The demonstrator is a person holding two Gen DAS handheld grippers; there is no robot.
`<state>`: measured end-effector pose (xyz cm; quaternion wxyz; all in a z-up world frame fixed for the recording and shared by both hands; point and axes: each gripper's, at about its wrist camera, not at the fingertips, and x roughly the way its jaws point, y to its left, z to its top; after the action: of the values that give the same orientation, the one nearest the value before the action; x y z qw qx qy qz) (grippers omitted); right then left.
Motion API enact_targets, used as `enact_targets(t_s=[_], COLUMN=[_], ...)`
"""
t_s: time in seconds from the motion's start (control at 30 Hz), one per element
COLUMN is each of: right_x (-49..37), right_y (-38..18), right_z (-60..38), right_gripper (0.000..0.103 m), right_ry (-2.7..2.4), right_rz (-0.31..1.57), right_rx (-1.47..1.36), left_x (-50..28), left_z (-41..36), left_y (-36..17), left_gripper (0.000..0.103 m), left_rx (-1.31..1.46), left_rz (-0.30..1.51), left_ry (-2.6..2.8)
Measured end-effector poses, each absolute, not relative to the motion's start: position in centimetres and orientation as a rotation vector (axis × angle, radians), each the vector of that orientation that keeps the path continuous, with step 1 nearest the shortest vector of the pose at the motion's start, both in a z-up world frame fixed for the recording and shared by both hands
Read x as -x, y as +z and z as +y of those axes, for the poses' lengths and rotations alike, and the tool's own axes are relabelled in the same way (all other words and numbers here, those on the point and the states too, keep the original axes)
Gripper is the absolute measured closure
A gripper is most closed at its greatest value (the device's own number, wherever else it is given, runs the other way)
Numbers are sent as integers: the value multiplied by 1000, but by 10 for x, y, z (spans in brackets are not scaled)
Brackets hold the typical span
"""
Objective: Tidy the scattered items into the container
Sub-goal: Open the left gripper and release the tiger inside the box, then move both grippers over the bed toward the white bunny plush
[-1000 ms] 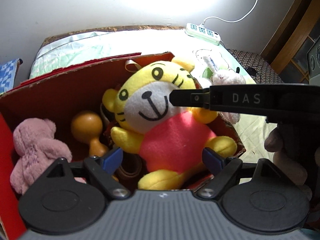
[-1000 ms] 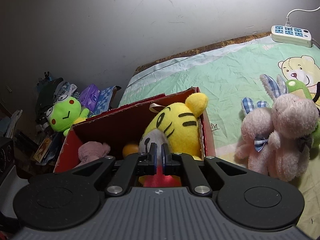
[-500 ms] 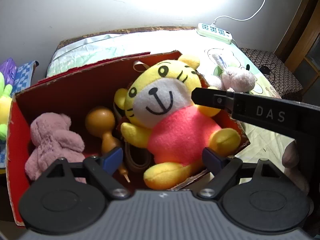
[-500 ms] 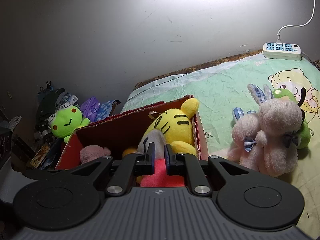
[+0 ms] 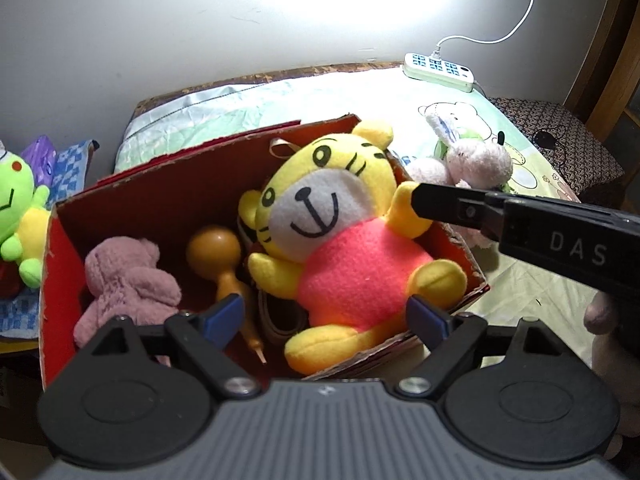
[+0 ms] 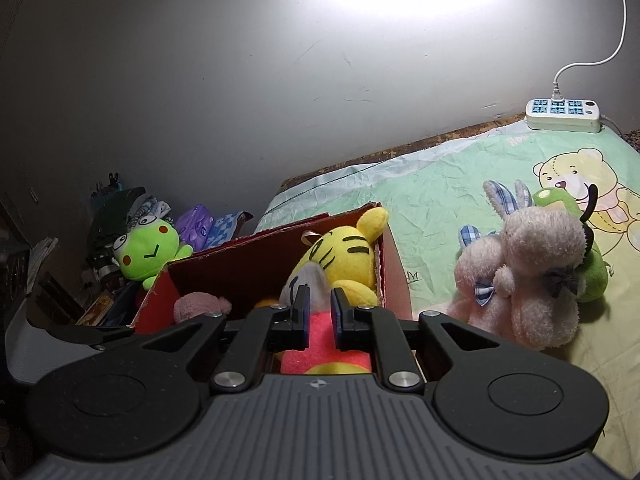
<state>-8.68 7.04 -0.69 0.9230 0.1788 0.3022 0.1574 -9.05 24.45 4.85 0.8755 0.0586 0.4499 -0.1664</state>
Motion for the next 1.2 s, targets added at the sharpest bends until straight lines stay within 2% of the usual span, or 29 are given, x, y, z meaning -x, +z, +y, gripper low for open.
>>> enact_targets(t_s=[0.5, 0.73, 1.2], right_x=[80, 73, 62], right_y=[-9, -11, -12], right_z=[47, 31, 8], right_gripper=[88, 82, 82], right_ry=[444, 486, 588], right_rz=[676, 697, 720], right_rx=[-338, -343, -341], left_x=[89, 85, 88], left_z=[228, 211, 193], left_y=[46, 50, 60], left_gripper=[15, 15, 15], left_rx=[-38, -59, -68], left_rz=[994, 979, 953], left_ry=[-144, -57, 97])
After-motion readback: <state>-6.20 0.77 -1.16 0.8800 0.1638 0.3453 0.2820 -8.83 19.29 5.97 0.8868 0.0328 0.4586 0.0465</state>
